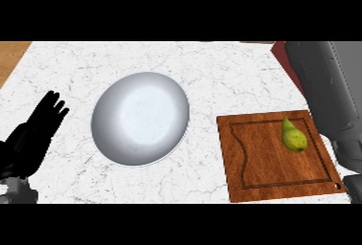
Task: Pick the bell pepper from the cutting board and place it in the cardboard box
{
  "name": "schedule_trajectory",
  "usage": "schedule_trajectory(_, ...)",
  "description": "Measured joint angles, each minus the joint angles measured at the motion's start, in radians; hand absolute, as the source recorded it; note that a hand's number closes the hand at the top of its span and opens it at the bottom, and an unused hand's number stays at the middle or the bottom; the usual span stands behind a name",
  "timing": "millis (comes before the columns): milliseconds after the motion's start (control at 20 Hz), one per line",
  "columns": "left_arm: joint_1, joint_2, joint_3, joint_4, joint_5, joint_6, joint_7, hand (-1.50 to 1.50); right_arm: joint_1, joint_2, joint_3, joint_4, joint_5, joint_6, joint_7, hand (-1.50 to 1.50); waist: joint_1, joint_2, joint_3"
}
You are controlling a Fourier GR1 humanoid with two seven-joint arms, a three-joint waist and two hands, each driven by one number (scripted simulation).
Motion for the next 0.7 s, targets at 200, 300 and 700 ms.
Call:
schedule_trajectory(200, 0.001, -0.012, -0.013, -0.017, -0.014, 0.012, 0.007, 0.0, -0.034, -0.052, -0.03, 0.023, 0.029, -0.021, 0.033, 1.5, 0.001, 0.002, 0.0)
schedule_trajectory(300, 0.011, -0.004, 0.0, -0.013, -0.004, -0.001, -0.002, 0.0, -0.033, -0.09, -0.051, 0.032, 0.028, -0.024, 0.022, 1.5, 0.001, 0.002, 0.0)
schedule_trajectory(700, -0.004, -0.01, -0.001, -0.002, -0.011, -0.003, -0.003, 0.0, -0.016, -0.195, -0.102, 0.17, 0.03, -0.078, -0.1, 1.5, 0.003, 0.006, 0.0)
